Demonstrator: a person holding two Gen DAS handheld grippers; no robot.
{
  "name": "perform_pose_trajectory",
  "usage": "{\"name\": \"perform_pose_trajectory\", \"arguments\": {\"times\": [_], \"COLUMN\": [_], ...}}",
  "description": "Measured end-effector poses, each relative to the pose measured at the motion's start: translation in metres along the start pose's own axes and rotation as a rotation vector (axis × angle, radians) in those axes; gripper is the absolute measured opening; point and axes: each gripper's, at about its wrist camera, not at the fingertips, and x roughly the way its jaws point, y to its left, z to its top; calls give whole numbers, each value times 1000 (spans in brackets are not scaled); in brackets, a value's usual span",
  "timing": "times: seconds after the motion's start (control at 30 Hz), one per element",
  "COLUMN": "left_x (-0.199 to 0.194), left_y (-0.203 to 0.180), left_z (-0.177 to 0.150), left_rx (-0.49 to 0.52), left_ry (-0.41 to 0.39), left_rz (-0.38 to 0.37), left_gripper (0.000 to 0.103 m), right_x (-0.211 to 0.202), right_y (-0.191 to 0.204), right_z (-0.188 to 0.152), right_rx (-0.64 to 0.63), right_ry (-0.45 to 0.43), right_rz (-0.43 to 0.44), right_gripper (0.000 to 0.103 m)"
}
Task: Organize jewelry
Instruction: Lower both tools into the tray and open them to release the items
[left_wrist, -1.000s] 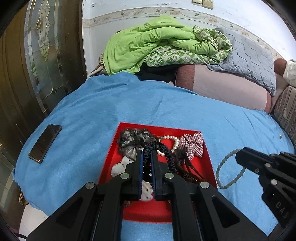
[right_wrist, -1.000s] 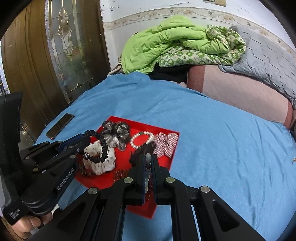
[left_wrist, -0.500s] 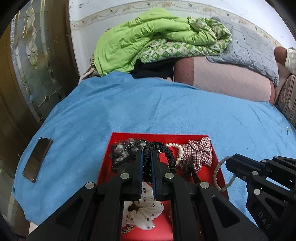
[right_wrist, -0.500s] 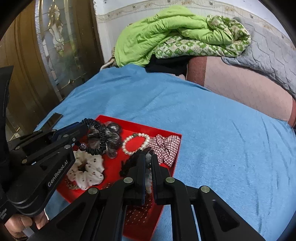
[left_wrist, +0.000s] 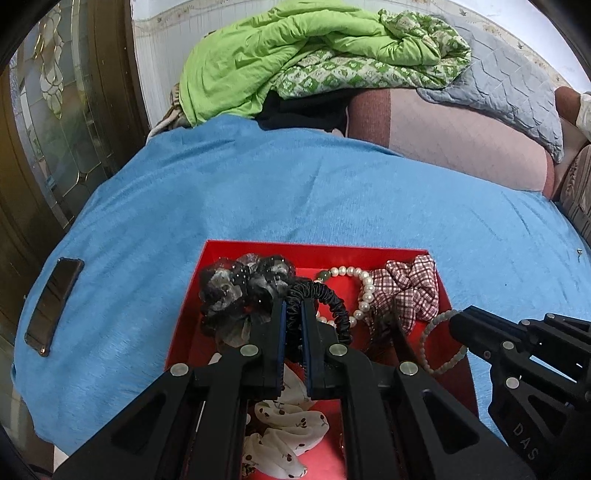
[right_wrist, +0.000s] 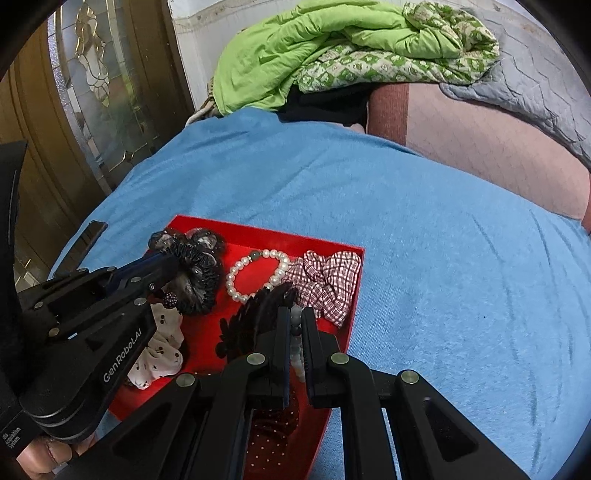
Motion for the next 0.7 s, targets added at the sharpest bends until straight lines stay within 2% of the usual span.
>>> {"name": "perform_pose_trajectory", "arguments": {"times": [0.7], "left_x": [13], "left_y": [2], "left_z": [-7], "left_rx": [4], "left_ry": [41], "left_rz": [11], "left_gripper": [8], "right_x": [22], "right_y": [-3], "right_z": [-10], "right_rx": [-7], "right_ry": [48], "right_rz": [-19], "right_gripper": [8]}}
